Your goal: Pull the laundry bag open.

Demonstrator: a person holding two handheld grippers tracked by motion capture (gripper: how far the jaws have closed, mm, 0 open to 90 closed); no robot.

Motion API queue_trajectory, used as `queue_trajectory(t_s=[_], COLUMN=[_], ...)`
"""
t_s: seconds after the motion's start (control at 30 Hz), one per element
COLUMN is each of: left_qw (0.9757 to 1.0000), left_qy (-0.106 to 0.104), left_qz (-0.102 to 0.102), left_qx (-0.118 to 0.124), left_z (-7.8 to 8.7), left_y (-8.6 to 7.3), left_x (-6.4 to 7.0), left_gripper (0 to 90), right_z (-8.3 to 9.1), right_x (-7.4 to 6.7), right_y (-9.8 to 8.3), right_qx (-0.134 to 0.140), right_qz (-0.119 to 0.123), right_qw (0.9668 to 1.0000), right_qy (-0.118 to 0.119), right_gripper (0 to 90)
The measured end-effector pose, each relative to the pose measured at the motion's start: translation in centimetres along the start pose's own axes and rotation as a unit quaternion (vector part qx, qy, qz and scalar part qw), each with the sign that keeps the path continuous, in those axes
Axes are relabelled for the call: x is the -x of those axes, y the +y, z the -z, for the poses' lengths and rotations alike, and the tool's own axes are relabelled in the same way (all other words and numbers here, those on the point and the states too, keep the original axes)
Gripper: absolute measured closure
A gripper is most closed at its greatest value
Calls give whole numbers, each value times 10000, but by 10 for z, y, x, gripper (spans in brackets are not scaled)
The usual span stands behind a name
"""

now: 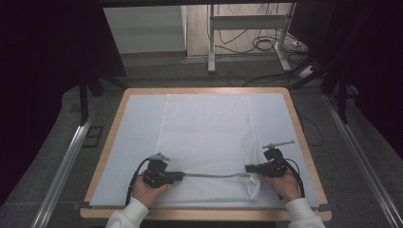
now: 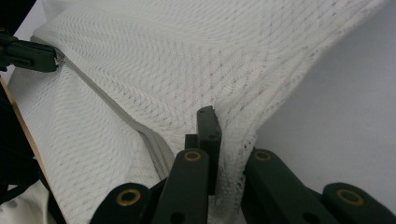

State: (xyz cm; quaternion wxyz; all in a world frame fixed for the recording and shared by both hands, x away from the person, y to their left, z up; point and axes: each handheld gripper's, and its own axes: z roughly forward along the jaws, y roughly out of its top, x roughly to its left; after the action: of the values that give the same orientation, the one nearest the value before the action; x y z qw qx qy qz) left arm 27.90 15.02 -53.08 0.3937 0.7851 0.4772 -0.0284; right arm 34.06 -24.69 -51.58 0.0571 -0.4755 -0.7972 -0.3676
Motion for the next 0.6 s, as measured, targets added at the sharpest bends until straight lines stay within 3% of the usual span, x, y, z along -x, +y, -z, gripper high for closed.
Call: queue_trajectory(t_s=[0.6], left_qw=[9994], left_qy=[128], left_qz=[265], left_qx=[156], left_z=[26], left_y=[-16], left_x=[-20], left_gripper=[870], right_z=[0], right_x=[0], right_y=[0], right_qx=[0], right_qz=[14], right_qw=[10000], right_qy=[-4], right_gripper=[885])
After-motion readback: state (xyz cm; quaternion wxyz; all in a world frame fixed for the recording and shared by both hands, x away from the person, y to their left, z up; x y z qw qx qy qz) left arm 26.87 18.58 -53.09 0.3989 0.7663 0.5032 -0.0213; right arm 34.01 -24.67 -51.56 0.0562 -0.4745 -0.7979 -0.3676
